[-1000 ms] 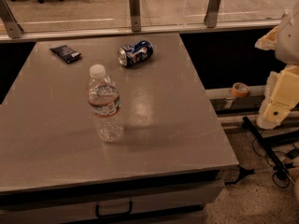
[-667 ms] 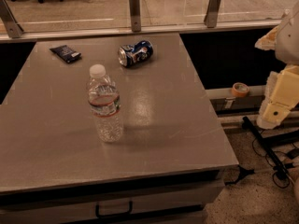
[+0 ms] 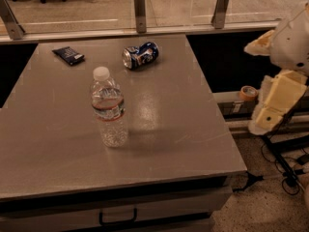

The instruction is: Knock water bottle over

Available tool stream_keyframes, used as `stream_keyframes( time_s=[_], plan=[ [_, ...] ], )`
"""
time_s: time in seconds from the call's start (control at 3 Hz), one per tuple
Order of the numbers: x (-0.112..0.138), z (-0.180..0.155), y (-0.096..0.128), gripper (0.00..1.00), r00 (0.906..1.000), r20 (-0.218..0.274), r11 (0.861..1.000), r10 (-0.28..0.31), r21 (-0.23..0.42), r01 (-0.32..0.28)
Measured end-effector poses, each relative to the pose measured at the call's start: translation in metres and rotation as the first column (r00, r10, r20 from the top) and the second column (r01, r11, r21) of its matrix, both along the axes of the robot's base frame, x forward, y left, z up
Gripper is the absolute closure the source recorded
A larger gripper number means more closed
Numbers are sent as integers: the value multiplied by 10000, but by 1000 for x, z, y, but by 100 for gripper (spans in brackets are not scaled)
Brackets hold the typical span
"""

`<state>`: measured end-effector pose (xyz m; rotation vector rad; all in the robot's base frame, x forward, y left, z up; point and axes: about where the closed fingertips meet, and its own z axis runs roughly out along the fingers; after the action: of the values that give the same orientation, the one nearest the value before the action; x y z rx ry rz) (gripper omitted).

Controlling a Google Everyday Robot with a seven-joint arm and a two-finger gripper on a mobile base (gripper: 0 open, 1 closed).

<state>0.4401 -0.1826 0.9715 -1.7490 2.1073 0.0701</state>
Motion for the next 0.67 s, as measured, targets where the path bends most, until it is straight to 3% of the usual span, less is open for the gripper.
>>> stream_keyframes(
  time_s=[0.33, 0.67],
  plan=[
    [-8, -15, 60, 0, 9888, -47, 9739, 1489, 1739, -1458],
    [-17, -38, 124, 0, 9738, -227, 9009, 2263, 3850, -2004]
  ],
)
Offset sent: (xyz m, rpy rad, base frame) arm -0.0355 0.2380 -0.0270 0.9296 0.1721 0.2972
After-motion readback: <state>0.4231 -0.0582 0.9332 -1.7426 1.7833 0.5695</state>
